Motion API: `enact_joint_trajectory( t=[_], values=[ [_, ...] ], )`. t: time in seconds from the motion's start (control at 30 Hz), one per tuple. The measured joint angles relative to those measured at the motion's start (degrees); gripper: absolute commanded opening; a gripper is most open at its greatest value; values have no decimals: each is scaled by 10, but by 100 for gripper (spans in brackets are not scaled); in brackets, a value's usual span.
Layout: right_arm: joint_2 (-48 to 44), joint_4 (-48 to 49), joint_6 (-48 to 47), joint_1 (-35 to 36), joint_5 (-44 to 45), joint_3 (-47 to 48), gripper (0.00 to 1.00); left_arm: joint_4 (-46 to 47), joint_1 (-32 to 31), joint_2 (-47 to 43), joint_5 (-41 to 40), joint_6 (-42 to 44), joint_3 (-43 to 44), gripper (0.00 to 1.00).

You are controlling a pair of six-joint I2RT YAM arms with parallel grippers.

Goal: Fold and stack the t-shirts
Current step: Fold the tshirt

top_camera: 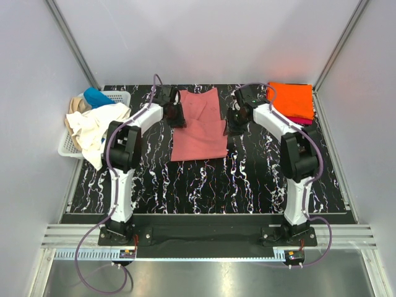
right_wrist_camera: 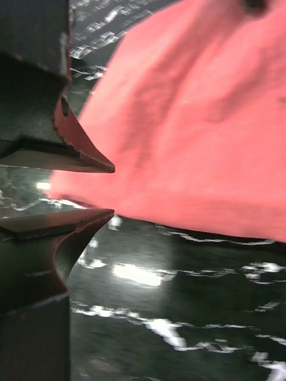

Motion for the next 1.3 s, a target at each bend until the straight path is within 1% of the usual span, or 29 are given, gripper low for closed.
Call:
enact_joint_trajectory(
  t=[0.1, 0.2, 0.3, 0.37, 0.43, 0.5, 0.57, 0.73, 0.8, 0.87, 1.0, 1.2, 1.27, 1.3],
  values=[
    [-57, 10, 13, 0, -7, -56, 39, -4, 7, 31, -15, 7, 42, 29],
    [-105, 21, 24, 0, -9, -101, 42, -5, 15, 57, -20, 14, 89, 30],
    [-141, 30, 33, 0, -23, -139, 45, -4, 23, 64, -16, 22, 108, 36],
    [-156, 39, 36, 0, -30, -162, 50, -6, 26, 58, -11, 23, 105, 39],
    [-171, 48, 37, 0, -38, -188, 53, -5, 30, 37, -7, 24, 80, 44],
    [-179, 59, 37, 0, -49, -210, 56, -2, 30, -11, -8, 23, 17, 47],
    [-185, 74, 37, 0, -62, -231, 60, -11, 29, -77, -10, 22, -54, 48],
    [-189, 113, 37, 0, -82, -268, 63, -6, 19, -227, -22, 16, -194, 53],
    [-189, 127, 37, 0, -83, -279, 63, 9, 14, -259, -22, 9, -237, 53],
    [-188, 140, 36, 0, -83, -286, 62, 16, 9, -263, -21, 4, -269, 53],
    [-178, 165, 32, 0, -83, -286, 60, 25, 2, -230, -17, -4, -312, 53],
    [-152, 194, 30, 0, -93, -286, 58, 32, -1, -198, -16, -8, -322, 52],
    [-140, 200, 30, 0, -99, -286, 57, 38, -2, -197, -16, -8, -322, 49],
    [-135, 204, 30, 0, -103, -286, 57, 39, -2, -196, -15, -7, -322, 42]
  ],
)
